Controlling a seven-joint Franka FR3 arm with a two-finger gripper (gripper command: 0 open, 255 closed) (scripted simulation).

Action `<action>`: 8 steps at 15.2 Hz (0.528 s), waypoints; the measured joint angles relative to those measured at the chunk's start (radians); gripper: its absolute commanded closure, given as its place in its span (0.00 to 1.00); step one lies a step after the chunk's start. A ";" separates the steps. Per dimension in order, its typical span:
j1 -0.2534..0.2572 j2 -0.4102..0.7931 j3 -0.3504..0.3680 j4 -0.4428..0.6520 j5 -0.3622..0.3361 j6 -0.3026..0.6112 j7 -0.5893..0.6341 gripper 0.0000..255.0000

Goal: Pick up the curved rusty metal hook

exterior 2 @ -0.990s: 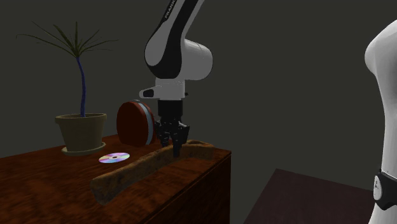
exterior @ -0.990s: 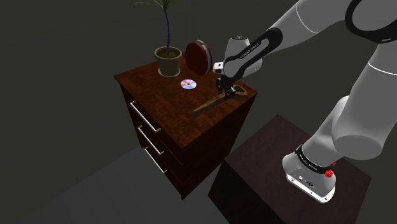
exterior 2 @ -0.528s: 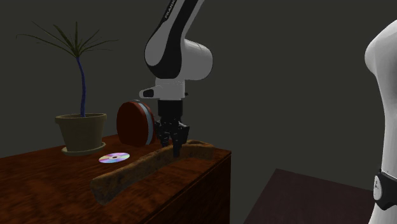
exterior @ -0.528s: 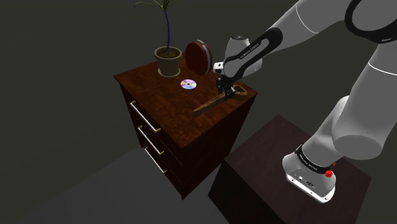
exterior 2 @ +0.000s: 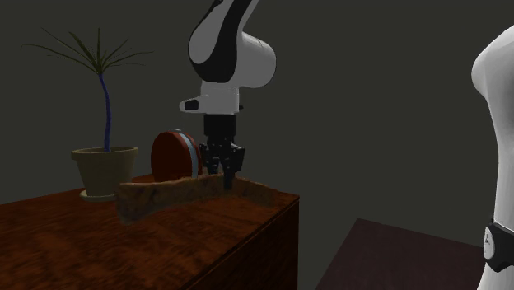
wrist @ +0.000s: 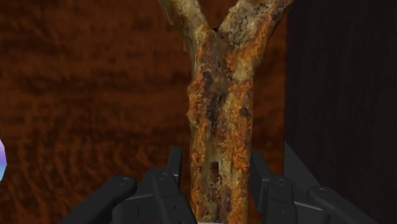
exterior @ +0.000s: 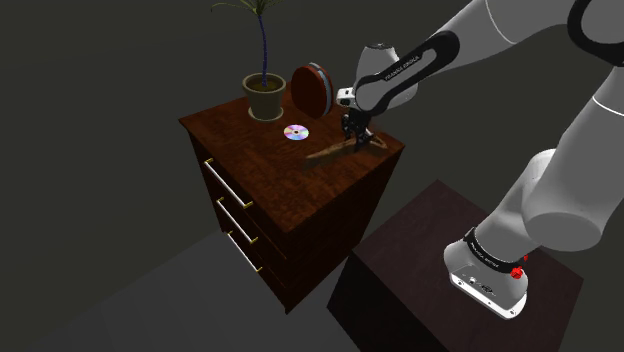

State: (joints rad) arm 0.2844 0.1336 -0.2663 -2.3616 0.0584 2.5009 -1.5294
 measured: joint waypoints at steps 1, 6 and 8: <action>0.001 -0.011 -0.001 0.003 -0.006 -0.013 0.004 1.00; 0.002 -0.072 -0.008 0.014 -0.033 -0.083 0.020 1.00; 0.004 -0.086 -0.007 0.021 -0.040 -0.104 0.028 1.00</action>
